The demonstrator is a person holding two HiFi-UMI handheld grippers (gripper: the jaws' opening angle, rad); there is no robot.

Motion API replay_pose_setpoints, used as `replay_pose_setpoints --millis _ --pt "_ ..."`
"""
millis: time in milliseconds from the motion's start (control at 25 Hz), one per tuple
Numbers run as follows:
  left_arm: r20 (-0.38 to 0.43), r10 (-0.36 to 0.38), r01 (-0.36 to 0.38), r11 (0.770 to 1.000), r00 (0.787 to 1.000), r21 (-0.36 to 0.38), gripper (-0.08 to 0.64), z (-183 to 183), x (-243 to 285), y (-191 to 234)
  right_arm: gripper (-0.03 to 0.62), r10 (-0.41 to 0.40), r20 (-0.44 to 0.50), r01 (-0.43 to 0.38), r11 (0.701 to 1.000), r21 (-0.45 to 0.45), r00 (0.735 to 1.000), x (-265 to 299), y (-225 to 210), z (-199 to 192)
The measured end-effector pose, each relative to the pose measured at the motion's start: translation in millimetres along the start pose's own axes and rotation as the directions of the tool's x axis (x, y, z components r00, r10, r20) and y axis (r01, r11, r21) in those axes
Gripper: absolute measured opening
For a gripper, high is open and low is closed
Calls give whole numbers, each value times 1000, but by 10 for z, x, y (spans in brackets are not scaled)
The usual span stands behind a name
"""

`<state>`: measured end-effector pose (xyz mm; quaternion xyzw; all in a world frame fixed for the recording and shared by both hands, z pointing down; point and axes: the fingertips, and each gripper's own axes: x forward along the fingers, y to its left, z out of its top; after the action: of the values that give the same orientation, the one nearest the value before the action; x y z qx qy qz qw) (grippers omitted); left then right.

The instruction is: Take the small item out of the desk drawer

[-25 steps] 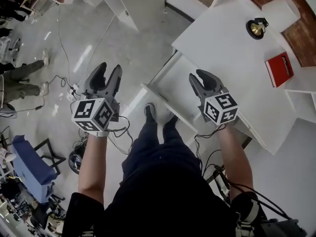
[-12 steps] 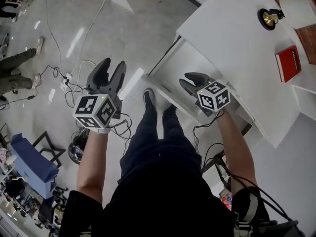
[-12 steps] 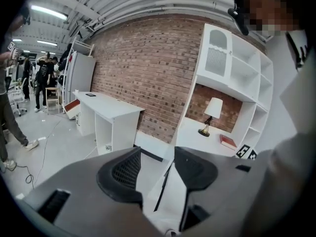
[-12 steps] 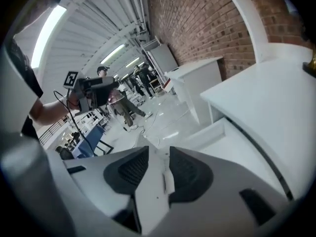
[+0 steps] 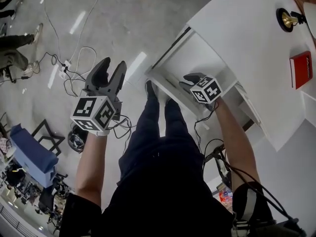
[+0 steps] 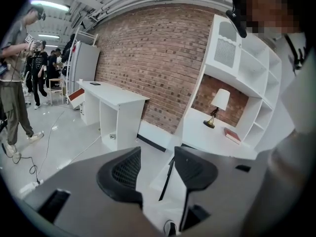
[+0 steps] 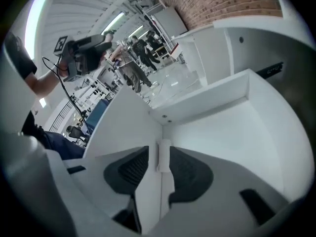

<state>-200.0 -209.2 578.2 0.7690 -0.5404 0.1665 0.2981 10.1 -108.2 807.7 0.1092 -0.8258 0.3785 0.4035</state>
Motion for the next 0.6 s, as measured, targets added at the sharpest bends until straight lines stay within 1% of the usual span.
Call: replay_pose_setpoints --millis 160,320,520,600 --pt "-31 12 -12 1000 999 -1 212 -170 61 74 141 42 -79 -42 999 -6 996 270 -77 -149" --pt "-53 22 -23 1000 998 -11 212 -297 100 177 152 71 -112 -70 998 7 991 478 -116 -210" --pt "-44 19 -19 1000 999 -5 212 -231 102 201 158 117 -141 -116 993 17 983 654 -112 -251" --pt "-46 21 -22 1000 999 -2 212 -209 123 207 174 125 -161 -124 992 15 979 708 -118 -280"
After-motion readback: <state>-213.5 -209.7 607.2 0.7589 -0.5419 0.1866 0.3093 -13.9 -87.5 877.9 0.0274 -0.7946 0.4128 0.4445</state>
